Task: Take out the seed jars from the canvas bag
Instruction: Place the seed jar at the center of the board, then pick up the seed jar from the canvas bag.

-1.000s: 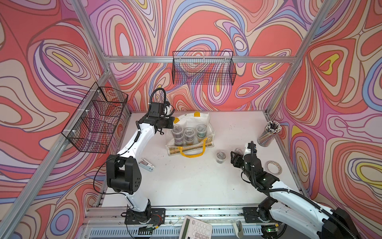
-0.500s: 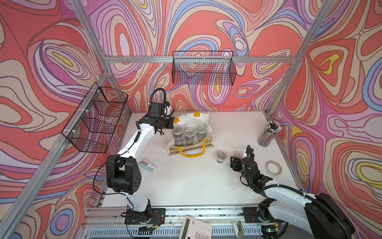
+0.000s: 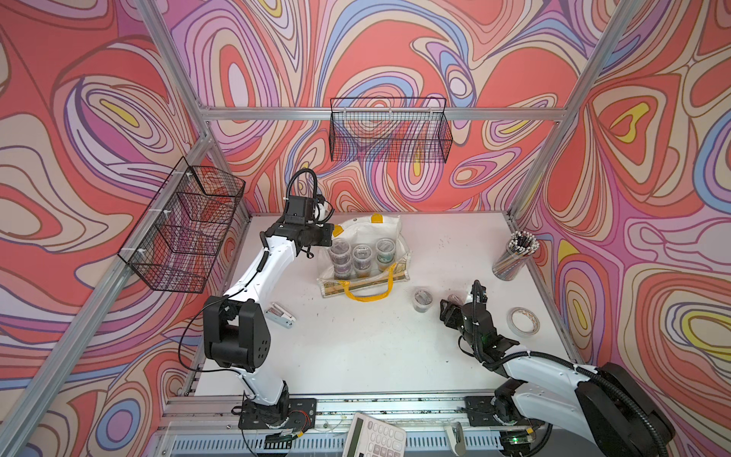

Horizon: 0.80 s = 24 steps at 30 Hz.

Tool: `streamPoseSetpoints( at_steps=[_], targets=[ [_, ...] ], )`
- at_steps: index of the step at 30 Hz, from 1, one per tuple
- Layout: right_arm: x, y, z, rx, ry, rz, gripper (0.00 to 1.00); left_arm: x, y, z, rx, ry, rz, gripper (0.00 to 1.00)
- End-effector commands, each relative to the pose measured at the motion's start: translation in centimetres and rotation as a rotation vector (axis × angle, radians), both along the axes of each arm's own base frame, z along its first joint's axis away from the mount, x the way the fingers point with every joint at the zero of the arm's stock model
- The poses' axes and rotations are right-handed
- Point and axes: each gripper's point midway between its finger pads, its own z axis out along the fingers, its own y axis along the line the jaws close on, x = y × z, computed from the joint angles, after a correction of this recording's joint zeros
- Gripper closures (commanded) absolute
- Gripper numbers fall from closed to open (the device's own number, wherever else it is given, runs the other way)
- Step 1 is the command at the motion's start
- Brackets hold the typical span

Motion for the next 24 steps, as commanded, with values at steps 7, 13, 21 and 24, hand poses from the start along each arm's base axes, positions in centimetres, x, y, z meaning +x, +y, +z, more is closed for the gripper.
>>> streamPoseSetpoints(
  at_steps=[7,13,21,24],
  targets=[
    [0.2,-1.3,2.9,-0.014,-0.033,-0.067,0.02,-1.3,-0.1,-0.4,-0.013,0.040,-0.011,1.00],
    [0.8,-1.1,7.4,-0.045,-0.083,-0.045,0.02,-1.3,-0.2,-0.5,-0.017,0.044,-0.012,1.00],
    [1.9,0.4,12.7,-0.067,-0.125,0.034,0.02,-1.3,-0.2,-0.5,-0.017,0.042,-0.012,1.00],
    [2.4,1.1,14.8,-0.058,-0.145,0.054,0.02,-1.4,-0.1,-0.5,-0.015,0.043,-0.010,1.00]
  ],
)
